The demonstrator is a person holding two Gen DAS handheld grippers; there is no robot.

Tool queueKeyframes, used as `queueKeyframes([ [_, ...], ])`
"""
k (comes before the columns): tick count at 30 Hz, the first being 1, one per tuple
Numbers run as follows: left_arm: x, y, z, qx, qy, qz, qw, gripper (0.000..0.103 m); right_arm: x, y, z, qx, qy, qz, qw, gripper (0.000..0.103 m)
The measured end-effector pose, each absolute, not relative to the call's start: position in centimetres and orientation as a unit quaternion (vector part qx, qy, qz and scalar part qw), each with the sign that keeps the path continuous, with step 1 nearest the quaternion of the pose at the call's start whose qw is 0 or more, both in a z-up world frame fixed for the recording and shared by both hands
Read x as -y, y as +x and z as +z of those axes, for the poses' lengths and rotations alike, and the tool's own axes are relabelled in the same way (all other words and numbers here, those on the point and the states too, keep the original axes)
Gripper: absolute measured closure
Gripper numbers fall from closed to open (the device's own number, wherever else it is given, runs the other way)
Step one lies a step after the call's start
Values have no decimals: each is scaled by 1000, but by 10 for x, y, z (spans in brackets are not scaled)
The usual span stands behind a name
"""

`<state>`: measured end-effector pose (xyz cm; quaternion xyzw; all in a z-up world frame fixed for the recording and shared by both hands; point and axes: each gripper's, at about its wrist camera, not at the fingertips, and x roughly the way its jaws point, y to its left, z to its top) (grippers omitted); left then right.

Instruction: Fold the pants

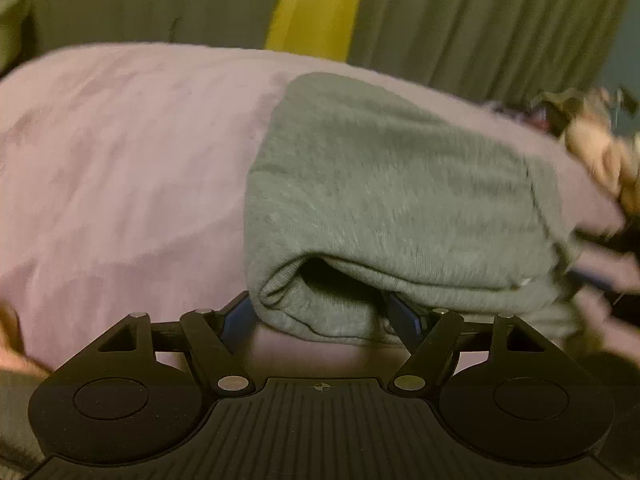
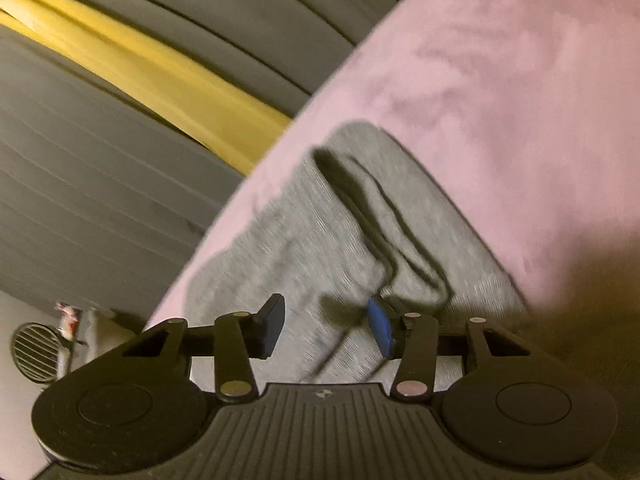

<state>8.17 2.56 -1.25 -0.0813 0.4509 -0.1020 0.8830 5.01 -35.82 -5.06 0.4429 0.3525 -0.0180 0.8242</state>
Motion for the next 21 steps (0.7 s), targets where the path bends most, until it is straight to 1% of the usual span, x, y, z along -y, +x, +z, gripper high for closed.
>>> queueKeyframes([
  [4, -48, 80, -7, -434, -167, -91, 881, 25, 353, 56, -59, -351, 462, -16, 814, 56],
  [9, -65, 78, 0, -402, -221, -55, 887, 25, 350, 58, -59, -360, 457, -14, 814, 56],
  [12, -70, 80, 0, -392, -238, -49, 887, 24, 349, 58, -60, -362, 463, -17, 809, 56],
  [16, -70, 88, -9, -412, -247, -53, 875, 24, 348, 60, -60, -365, 471, -27, 802, 56],
  [18, -67, 91, -14, -422, -240, -46, 873, 24, 349, 61, -62, -355, 487, -29, 798, 54],
  [20, -65, 94, -19, -430, -235, -43, 871, 23, 352, 65, -68, -352, 502, -32, 789, 54],
  [21, -63, 95, -20, -434, -232, -43, 869, 23, 351, 67, -70, -347, 506, -31, 789, 56],
])
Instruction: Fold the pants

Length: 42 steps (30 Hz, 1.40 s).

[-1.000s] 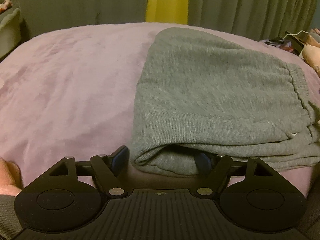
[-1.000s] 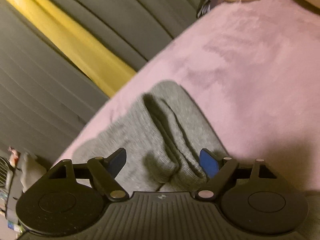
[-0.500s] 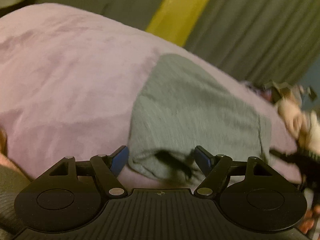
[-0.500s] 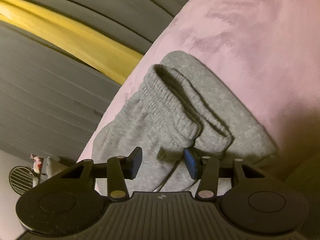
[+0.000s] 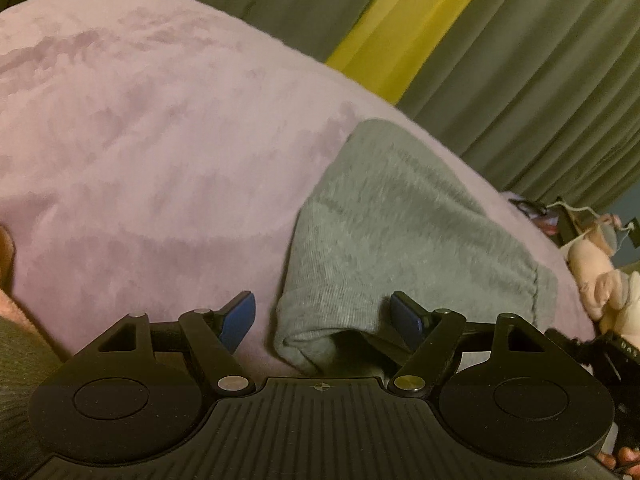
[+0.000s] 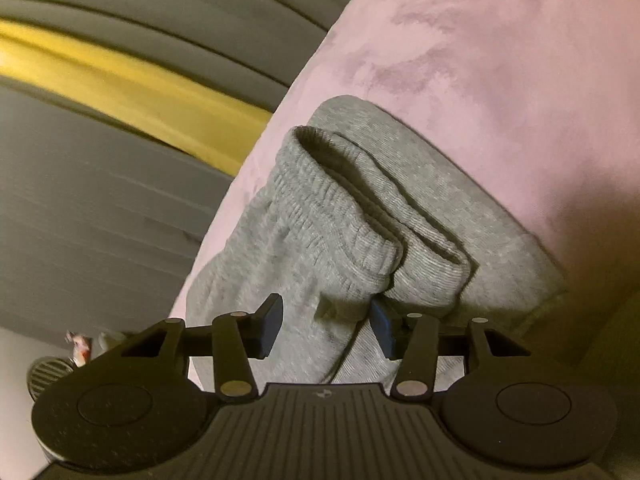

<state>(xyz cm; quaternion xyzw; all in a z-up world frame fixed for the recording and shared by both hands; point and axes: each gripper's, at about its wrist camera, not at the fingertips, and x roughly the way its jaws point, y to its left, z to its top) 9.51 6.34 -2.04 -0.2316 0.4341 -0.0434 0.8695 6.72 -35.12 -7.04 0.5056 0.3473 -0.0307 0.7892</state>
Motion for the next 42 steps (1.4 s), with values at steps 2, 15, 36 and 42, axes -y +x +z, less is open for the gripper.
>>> queueKeyframes([
  [2, -62, 95, -21, -436, -228, -43, 870, 23, 349, 71, -75, -348, 503, -37, 790, 69],
  [15, -59, 96, -25, -441, -215, -33, 871, 18, 346, 72, -80, -360, 528, -32, 769, 54],
  [36, -61, 92, -20, -431, -204, -34, 878, 17, 324, 52, -46, -346, 422, -44, 837, 92],
  [42, -62, 96, -23, -439, -208, -32, 873, 17, 322, 64, -59, -389, 365, -47, 844, 83],
])
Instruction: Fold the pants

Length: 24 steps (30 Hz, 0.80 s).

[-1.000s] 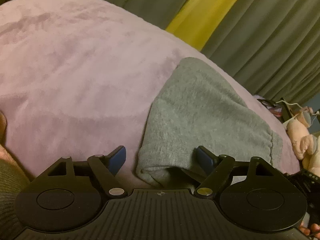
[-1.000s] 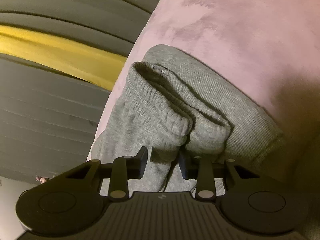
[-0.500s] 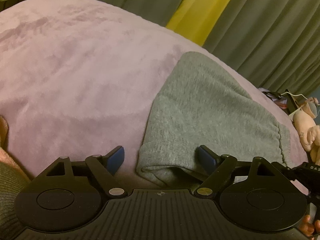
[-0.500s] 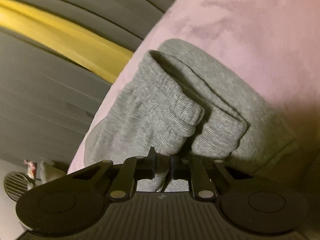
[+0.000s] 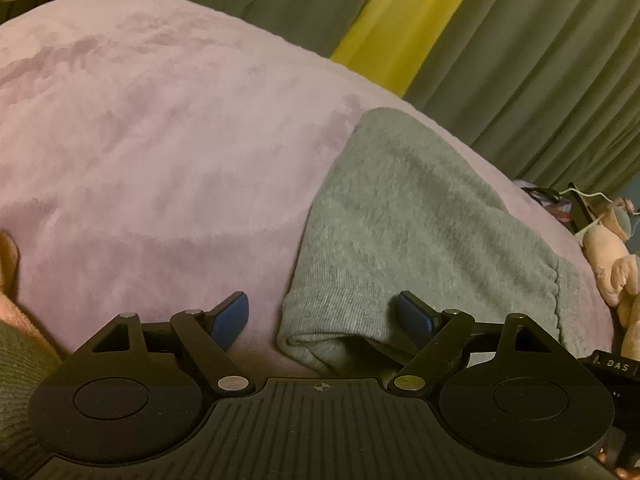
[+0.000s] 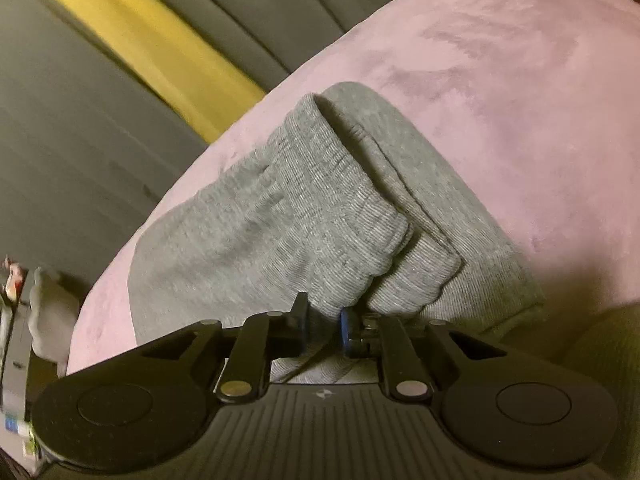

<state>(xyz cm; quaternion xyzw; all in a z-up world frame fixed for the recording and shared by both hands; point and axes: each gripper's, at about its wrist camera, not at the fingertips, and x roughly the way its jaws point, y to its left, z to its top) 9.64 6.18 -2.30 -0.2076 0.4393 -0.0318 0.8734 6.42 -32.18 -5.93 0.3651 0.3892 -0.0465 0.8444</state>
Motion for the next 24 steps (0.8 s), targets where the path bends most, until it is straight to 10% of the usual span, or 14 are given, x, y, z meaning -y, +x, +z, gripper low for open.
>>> queueKeyframes([
  [5, -60, 97, -22, -440, -208, -30, 873, 17, 337, 62, -50, -375, 393, -27, 839, 70],
  [9, -62, 97, -23, -439, -211, -31, 873, 17, 351, 55, -41, -352, 399, -21, 847, 35],
  [14, -59, 100, -25, -448, -208, -28, 869, 16, 371, 60, -43, -345, 414, -18, 842, 17],
  [24, -57, 100, -26, -451, -204, -29, 869, 15, 401, 68, -79, -370, 482, -2, 794, 15],
])
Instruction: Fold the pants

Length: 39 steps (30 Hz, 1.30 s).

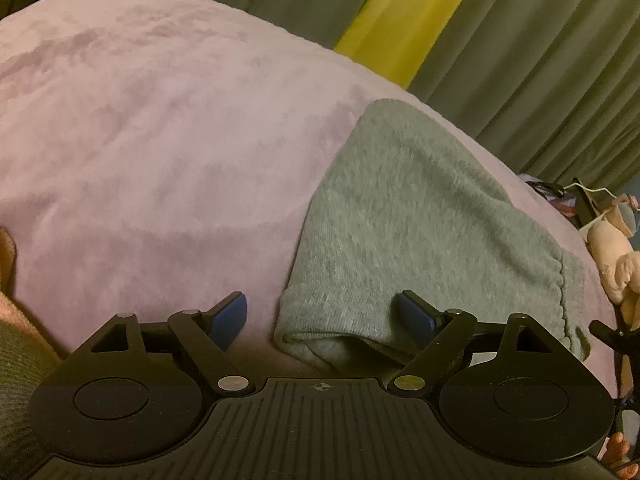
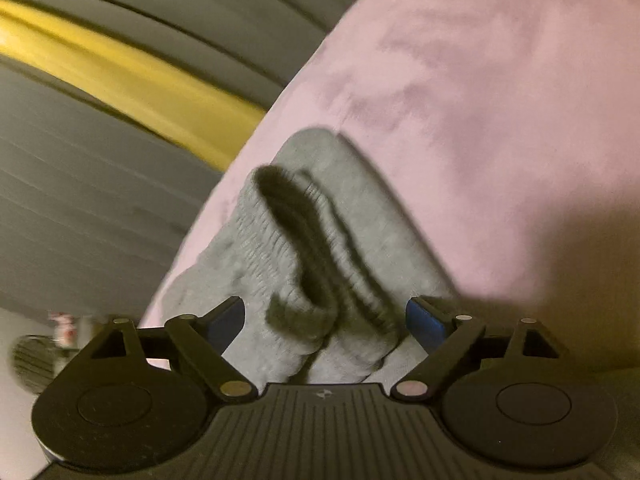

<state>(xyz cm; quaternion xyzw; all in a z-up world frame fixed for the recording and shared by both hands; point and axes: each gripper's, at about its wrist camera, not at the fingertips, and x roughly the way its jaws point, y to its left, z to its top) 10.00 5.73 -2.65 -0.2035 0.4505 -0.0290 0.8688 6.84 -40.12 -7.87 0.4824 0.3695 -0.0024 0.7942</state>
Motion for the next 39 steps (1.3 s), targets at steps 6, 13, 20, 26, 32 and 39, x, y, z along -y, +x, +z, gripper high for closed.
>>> queueKeyframes([
  [6, -55, 101, -27, -453, -201, -29, 868, 15, 400, 89, -97, -389, 496, 31, 776, 7],
  [13, -53, 102, -28, -456, -201, -26, 867, 14, 396, 108, -96, -395, 479, 57, 782, 8],
  [20, -52, 102, -30, -458, -201, -26, 865, 14, 401, 98, -89, -359, 506, 87, 779, 50],
  [26, -51, 101, -31, -460, -198, -26, 865, 14, 387, 126, -106, -393, 510, 94, 759, 31],
  [32, -51, 100, -31, -457, -200, -25, 866, 14, 360, 129, -70, -375, 445, 71, 810, 58],
  [39, -59, 94, -28, -443, -218, -30, 869, 14, 354, 116, -21, -308, 435, 78, 842, 59],
])
